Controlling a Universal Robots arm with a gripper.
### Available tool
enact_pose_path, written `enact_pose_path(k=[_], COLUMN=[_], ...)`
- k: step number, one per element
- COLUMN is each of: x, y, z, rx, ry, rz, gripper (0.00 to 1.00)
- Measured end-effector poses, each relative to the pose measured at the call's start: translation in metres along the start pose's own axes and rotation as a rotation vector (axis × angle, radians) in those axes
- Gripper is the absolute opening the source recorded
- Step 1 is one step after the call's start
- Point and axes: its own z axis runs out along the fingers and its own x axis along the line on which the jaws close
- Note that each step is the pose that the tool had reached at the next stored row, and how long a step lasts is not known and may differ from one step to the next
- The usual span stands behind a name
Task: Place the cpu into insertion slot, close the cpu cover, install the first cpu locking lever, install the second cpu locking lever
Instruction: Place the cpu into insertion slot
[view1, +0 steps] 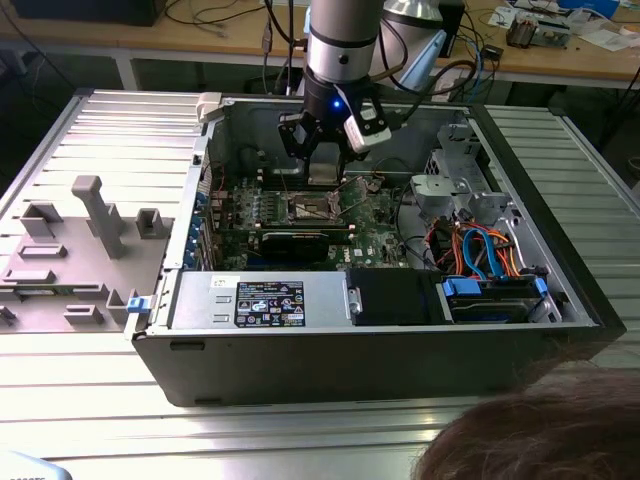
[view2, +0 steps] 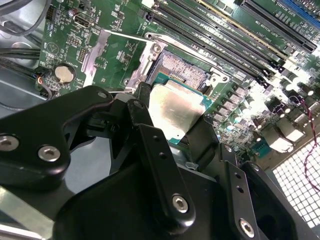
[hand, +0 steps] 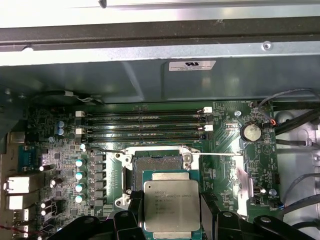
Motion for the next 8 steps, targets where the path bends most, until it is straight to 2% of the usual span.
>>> enact_pose_path(k=[8], x=[0.0], y=[-0.0002], z=[0.0023], rx=[0.0], ry=[0.0], rz=[0.0], gripper=[0.55])
